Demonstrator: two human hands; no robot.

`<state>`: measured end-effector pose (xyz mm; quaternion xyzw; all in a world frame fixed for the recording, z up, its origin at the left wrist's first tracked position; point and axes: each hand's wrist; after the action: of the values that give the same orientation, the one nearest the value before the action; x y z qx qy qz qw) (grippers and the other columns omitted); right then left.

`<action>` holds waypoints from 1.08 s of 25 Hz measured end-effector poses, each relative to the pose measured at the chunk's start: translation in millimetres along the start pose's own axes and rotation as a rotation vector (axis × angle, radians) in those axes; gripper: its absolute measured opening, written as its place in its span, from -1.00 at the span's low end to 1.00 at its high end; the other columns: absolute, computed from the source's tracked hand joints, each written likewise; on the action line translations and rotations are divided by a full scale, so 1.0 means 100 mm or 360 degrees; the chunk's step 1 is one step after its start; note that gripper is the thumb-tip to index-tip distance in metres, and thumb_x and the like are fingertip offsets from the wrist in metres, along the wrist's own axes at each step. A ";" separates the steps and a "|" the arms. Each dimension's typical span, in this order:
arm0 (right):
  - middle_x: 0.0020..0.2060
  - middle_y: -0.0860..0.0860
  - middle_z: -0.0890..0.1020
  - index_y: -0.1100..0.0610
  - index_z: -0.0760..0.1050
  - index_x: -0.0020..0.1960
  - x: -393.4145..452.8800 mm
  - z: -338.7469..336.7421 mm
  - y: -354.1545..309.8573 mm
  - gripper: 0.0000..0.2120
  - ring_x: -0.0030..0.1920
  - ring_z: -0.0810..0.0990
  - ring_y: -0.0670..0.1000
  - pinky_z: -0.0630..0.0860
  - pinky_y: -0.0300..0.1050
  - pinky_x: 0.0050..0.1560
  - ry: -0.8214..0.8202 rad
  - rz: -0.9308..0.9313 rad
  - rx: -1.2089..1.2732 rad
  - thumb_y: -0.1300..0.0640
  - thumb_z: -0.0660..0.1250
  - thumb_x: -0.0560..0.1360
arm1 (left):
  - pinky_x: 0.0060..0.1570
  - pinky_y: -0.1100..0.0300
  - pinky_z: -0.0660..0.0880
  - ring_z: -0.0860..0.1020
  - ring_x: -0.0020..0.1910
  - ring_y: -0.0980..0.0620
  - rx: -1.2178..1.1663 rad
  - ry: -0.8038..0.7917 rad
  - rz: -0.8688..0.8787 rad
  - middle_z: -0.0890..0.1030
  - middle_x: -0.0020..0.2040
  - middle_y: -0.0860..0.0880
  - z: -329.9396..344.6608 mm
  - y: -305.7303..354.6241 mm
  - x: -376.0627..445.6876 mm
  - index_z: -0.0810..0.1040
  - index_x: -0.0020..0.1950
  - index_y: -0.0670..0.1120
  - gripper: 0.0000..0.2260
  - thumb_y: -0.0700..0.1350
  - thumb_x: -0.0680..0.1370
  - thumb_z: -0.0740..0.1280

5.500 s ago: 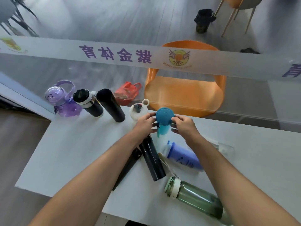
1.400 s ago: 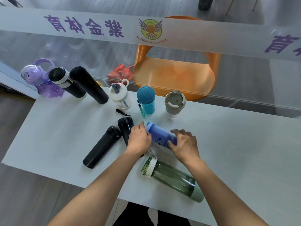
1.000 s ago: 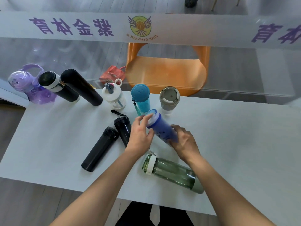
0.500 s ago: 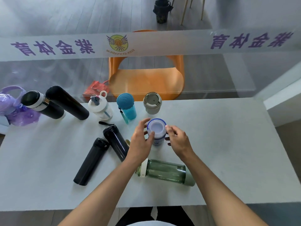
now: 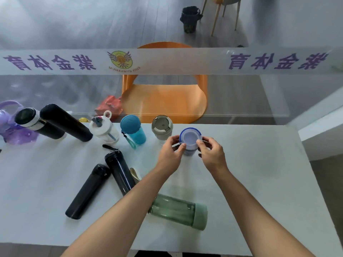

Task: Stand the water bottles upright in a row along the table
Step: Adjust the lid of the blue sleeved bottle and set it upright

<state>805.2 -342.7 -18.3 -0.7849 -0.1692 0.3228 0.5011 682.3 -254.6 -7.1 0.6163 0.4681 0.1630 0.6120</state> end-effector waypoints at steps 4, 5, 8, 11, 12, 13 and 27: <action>0.00 0.01 0.69 0.03 0.59 0.13 0.47 -0.16 -0.14 -0.79 0.06 0.68 0.06 0.62 0.18 0.13 -0.0066 -0.0030 -0.0053 -0.03 0.36 0.55 | 0.19 -0.13 0.57 0.60 0.20 -0.07 -0.0068 0.0094 -0.0055 0.61 0.20 -0.09 0.21 0.13 0.33 0.51 0.21 -0.07 -0.76 -0.12 0.55 0.36; -0.01 0.02 0.70 0.03 0.60 0.13 0.56 -0.19 -0.16 -0.80 0.05 0.68 0.06 0.62 0.18 0.13 -0.0087 -0.0027 -0.0050 -0.01 0.36 0.55 | 0.19 -0.12 0.57 0.60 0.21 -0.07 -0.0080 0.0110 -0.0061 0.62 0.20 -0.09 0.24 0.16 0.38 0.52 0.19 -0.05 -0.78 -0.15 0.55 0.36; -0.03 0.02 0.70 -0.04 0.57 0.07 0.72 -0.24 -0.19 -0.85 0.03 0.70 0.07 0.61 0.18 0.14 -0.0147 0.0008 -0.0057 -0.04 0.35 0.54 | 0.20 -0.10 0.57 0.61 0.20 -0.06 -0.0073 0.0149 -0.0045 0.63 0.18 -0.08 0.29 0.23 0.50 0.54 0.18 -0.02 -0.78 -0.15 0.54 0.36; -0.05 0.03 0.71 -0.01 0.60 0.10 0.81 -0.23 -0.22 -0.77 0.00 0.70 0.08 0.62 0.18 0.12 -0.0175 0.0016 -0.0085 -0.09 0.34 0.52 | 0.17 -0.08 0.59 0.62 0.15 -0.10 -0.0040 0.0162 -0.0081 0.61 0.21 -0.13 0.30 0.30 0.54 0.52 0.26 -0.12 -0.74 -0.16 0.56 0.35; -0.05 0.03 0.72 0.00 0.61 0.12 0.81 -0.22 -0.23 -0.75 -0.01 0.70 0.08 0.62 0.17 0.11 -0.0185 0.0013 -0.0100 -0.09 0.34 0.52 | 0.15 -0.08 0.60 0.62 0.14 -0.11 -0.0038 0.0175 -0.0095 0.60 0.21 -0.16 0.30 0.31 0.55 0.52 0.27 -0.15 -0.73 -0.17 0.57 0.34; -0.05 0.03 0.72 0.01 0.61 0.12 0.82 -0.20 -0.23 -0.74 -0.01 0.70 0.08 0.63 0.17 0.11 -0.0193 0.0009 -0.0109 -0.09 0.34 0.52 | 0.13 -0.08 0.61 0.62 0.14 -0.11 -0.0042 0.0185 -0.0103 0.60 0.21 -0.17 0.29 0.31 0.56 0.52 0.27 -0.16 -0.73 -0.17 0.58 0.34; -0.03 0.08 0.72 0.07 0.58 0.19 0.66 -0.04 -0.24 -0.69 -0.03 0.70 0.12 0.64 0.17 0.06 -0.0189 -0.0037 -0.0205 -0.08 0.32 0.55 | 0.11 0.04 0.61 0.61 0.12 -0.06 -0.0093 0.0193 -0.0125 0.62 0.10 -0.10 0.16 0.28 0.49 0.53 0.18 -0.05 -0.83 -0.20 0.61 0.28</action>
<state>857.2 -296.0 -17.8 -0.7930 -0.2283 0.3513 0.4423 730.0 -220.4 -3.0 0.5684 0.5232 0.1894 0.6061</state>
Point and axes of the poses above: each hand's wrist, its own x-axis towards the middle knuckle, its own z-axis out of the palm, y = z × x
